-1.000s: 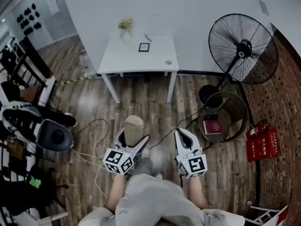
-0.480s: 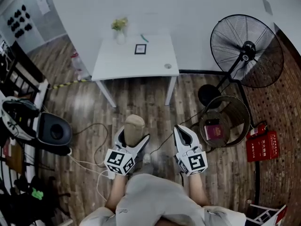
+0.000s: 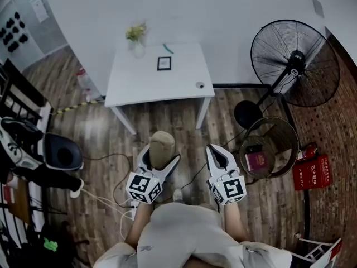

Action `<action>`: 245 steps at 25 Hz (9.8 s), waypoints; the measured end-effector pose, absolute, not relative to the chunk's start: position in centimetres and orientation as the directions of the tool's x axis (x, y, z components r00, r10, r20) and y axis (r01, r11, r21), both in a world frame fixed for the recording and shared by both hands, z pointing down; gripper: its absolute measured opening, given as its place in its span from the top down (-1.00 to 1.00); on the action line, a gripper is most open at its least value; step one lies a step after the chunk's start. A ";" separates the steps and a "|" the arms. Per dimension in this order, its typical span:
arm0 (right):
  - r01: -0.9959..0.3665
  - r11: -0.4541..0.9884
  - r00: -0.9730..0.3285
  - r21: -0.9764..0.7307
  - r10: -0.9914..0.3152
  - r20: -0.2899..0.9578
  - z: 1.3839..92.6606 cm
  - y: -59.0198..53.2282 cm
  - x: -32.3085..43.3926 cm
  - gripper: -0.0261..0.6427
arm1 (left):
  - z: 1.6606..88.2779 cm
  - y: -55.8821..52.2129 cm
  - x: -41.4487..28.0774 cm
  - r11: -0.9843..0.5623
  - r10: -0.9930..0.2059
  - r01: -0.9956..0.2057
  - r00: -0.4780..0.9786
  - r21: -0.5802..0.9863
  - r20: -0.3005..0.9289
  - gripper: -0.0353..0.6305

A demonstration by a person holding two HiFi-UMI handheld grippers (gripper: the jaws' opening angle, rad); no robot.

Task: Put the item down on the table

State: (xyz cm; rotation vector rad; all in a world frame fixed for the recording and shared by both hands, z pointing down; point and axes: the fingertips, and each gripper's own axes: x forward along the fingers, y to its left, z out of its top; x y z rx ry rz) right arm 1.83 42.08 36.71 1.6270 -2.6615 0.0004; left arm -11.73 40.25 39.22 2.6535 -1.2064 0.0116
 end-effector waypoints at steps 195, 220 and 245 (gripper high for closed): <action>-0.801 0.558 -0.578 -0.216 -0.626 0.524 62.9 -32.5 11.1 0.91 | 68.2 -35.0 2.7 -0.420 -0.673 -0.900 0.393 0.115 0.626 -0.40; -0.827 0.533 -0.541 -0.182 -0.663 0.517 61.7 -30.7 11.0 0.91 | 68.7 -34.1 2.6 -0.467 -0.628 -0.874 0.436 0.136 0.645 -0.46; -0.870 0.486 -0.467 -0.088 -0.750 0.469 56.4 -27.7 8.3 0.92 | 58.6 -28.9 -3.9 -0.521 -0.738 -0.851 0.488 0.067 0.465 0.86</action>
